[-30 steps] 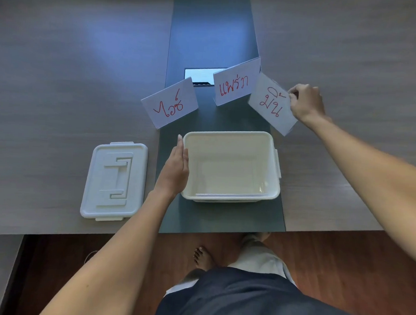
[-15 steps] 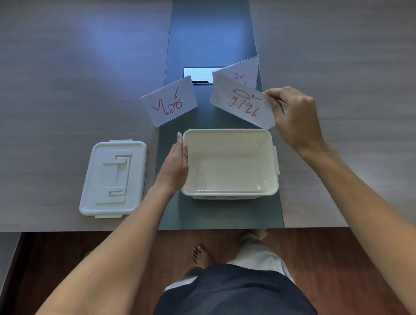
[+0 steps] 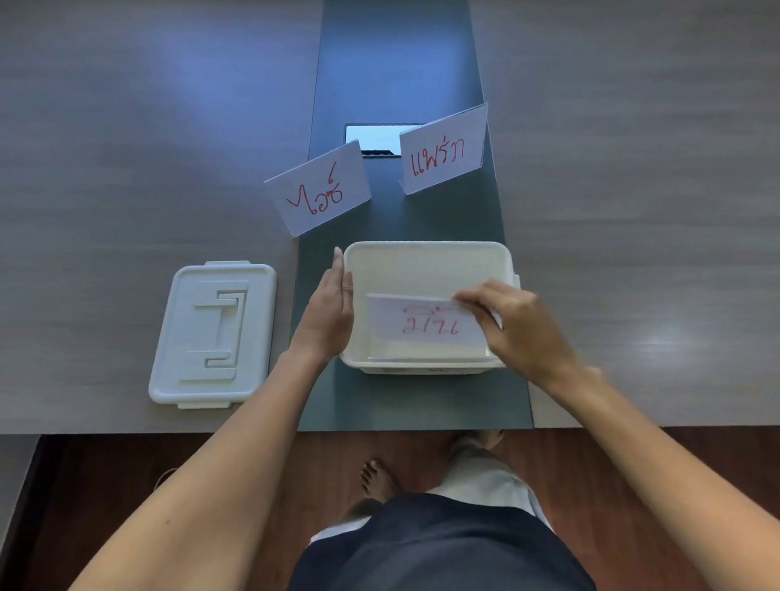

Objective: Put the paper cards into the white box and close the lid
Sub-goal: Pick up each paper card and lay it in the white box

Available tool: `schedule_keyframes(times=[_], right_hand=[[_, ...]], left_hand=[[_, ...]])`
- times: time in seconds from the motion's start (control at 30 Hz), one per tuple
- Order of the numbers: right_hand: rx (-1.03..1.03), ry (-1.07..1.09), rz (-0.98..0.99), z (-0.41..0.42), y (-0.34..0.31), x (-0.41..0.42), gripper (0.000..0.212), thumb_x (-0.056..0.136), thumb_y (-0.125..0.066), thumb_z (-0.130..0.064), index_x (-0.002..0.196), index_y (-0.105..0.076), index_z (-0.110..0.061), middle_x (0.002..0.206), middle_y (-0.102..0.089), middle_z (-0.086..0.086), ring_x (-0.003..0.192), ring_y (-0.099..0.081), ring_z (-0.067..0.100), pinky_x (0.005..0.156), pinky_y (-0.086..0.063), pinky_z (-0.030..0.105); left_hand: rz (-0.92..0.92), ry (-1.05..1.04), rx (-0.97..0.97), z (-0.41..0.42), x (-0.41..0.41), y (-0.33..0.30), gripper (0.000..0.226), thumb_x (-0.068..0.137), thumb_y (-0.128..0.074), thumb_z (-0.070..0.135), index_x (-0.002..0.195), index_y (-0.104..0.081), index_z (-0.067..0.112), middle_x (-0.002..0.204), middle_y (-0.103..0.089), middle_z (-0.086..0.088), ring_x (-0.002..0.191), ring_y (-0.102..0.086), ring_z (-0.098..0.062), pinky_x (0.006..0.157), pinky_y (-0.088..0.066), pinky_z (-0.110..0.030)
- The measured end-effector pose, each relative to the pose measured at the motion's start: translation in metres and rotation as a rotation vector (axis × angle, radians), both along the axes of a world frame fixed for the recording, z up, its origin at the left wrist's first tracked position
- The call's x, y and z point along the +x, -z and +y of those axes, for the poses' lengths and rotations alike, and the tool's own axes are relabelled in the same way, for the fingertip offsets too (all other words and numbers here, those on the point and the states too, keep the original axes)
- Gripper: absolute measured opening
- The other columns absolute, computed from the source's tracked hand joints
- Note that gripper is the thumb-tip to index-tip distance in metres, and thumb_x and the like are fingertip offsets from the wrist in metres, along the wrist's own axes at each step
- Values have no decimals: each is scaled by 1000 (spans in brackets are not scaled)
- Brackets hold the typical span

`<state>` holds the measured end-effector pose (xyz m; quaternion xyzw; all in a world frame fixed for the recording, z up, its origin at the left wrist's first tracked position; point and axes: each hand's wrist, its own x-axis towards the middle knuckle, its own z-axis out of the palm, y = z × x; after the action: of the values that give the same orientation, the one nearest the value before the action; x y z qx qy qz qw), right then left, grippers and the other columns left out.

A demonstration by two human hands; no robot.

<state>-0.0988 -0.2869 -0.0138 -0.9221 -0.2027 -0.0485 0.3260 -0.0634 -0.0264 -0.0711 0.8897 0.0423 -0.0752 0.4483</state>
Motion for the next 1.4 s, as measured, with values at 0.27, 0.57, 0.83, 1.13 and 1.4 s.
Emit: schedule_keyframes(times=[0.27, 0.57, 0.83, 1.13, 1.4], right_hand=[[-85, -146, 261, 5, 31, -20, 19, 92, -63, -9, 107, -75, -12, 103, -75, -2, 91, -70, 17, 83, -55, 29], [21, -28, 110, 5, -2, 74, 17, 89, -69, -7, 103, -77, -8, 97, -78, 3, 80, -73, 16, 82, -58, 28], [-60, 215, 190, 18, -18, 210, 29, 93, -59, -17, 117, -73, -9, 117, -73, 10, 102, -71, 23, 97, -52, 31], [-513, 188, 236, 16, -3, 310, 56, 95, -57, -12, 148, -40, -17, 154, -35, 10, 135, -40, 41, 112, -35, 47], [-799, 103, 83, 12, 10, 331, 49, 88, -55, 3, 135, -54, -10, 130, -50, 19, 117, -51, 41, 99, -40, 46]], left_hand=[[-2, 0, -9, 0, 0, 0, 56, 107, -21, 37, 158, -11, 18, 152, -38, 0, 137, -40, -17, 102, -27, -21], [5, -4, 8, 1, 1, 0, 54, 108, -21, 35, 158, -11, 18, 154, -35, 3, 139, -36, -13, 100, -23, -14], [34, -16, -2, 1, 1, 0, 54, 107, -21, 38, 158, -10, 23, 152, -37, 7, 138, -38, -14, 103, -28, -21], [39, -28, 7, 2, 2, -2, 54, 108, -22, 37, 158, -11, 24, 153, -35, 11, 136, -35, -4, 99, -24, -14], [62, -26, 10, 3, 3, -2, 54, 107, -23, 38, 158, -12, 25, 156, -32, 12, 135, -30, 2, 100, -23, -13]])
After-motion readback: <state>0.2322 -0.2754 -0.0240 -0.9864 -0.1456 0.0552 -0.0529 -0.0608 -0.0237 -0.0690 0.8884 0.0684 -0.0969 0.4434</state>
